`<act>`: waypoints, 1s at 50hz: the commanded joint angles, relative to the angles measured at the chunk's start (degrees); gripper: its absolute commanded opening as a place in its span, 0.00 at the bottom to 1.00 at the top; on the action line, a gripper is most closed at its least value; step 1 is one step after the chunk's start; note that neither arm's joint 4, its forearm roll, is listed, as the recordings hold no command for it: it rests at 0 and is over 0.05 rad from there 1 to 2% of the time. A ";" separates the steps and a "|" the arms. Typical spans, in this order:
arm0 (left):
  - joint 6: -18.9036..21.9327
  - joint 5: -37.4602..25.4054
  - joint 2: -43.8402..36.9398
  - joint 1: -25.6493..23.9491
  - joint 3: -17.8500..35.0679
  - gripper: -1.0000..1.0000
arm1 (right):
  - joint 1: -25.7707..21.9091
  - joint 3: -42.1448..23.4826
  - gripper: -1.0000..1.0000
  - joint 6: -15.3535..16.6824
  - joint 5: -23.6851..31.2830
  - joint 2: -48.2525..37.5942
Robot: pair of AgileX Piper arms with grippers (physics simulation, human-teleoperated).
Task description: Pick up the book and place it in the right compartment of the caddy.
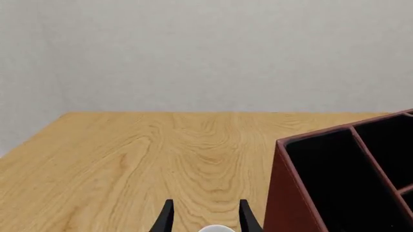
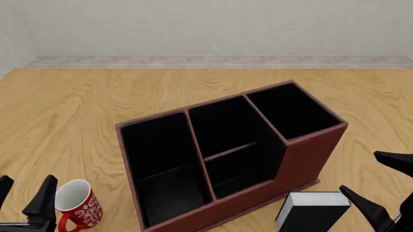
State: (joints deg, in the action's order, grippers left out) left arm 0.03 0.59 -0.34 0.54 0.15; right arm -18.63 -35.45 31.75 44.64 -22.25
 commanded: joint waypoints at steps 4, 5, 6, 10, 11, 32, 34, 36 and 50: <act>0.04 -0.07 0.03 -0.11 0.04 1.00 | -0.89 -5.88 1.00 0.77 7.65 -1.43; 0.04 -0.05 0.03 -0.11 0.02 1.00 | -1.09 -6.55 1.00 0.96 8.15 -1.59; 0.04 -0.05 0.03 -0.11 0.02 1.00 | -2.07 -7.50 1.00 0.73 9.12 -2.11; 0.04 -0.11 0.03 -0.12 0.08 1.00 | -2.04 -8.28 1.00 1.76 9.52 -3.34; 0.05 -0.04 0.06 -0.12 -0.02 1.00 | -3.14 -8.12 1.00 1.51 9.73 -3.85; 0.06 -0.08 0.07 -0.13 0.02 1.00 | -5.26 -9.85 1.00 7.08 15.60 -9.77; 0.06 -0.09 0.06 -0.13 0.05 1.00 | -5.78 -9.54 1.00 7.67 16.62 -10.32; 0.06 -0.16 0.07 -0.13 0.11 1.00 | -6.04 -9.51 1.00 7.50 16.92 -10.65; 0.06 -0.16 0.07 -0.14 0.11 1.00 | -7.31 -7.03 1.00 8.52 18.53 -12.59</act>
State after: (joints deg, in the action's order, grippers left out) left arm 0.08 0.47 -0.22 0.52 0.22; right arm -26.86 -44.04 41.05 63.98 -34.57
